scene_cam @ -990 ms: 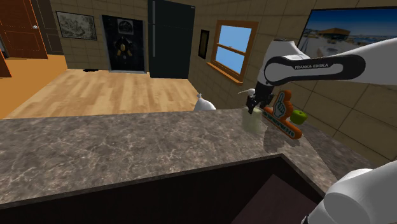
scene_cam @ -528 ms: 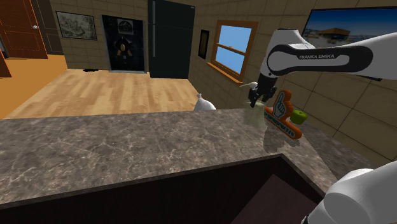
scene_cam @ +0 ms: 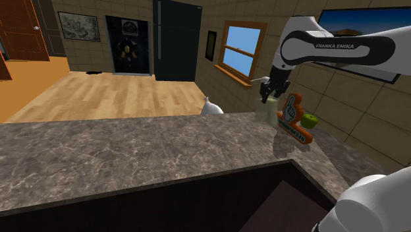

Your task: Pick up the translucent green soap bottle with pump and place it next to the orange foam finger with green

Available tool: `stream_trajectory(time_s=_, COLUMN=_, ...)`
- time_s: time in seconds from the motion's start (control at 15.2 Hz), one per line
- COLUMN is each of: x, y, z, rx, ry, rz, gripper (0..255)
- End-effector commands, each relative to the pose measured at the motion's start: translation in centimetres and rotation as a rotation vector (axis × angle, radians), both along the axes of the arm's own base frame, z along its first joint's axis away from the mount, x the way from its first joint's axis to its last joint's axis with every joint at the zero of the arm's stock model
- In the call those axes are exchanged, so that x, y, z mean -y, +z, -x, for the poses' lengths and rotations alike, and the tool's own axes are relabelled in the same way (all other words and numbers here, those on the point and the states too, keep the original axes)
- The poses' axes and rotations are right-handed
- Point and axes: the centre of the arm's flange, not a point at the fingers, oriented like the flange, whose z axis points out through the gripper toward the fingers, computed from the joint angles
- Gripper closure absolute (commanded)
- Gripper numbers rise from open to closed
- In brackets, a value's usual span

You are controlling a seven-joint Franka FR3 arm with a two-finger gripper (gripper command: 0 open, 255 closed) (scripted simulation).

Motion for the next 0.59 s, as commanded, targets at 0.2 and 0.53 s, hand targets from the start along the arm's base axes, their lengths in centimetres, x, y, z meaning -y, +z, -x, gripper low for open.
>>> stream_trajectory(time_s=0.2, x=0.0, y=2.7, z=0.0, rx=0.000, ry=0.000, rz=0.000, gripper=255)
stream_trajectory(time_s=0.53, x=0.0, y=5.3, z=0.0, rx=0.000, ry=0.000, rz=0.000, gripper=255)
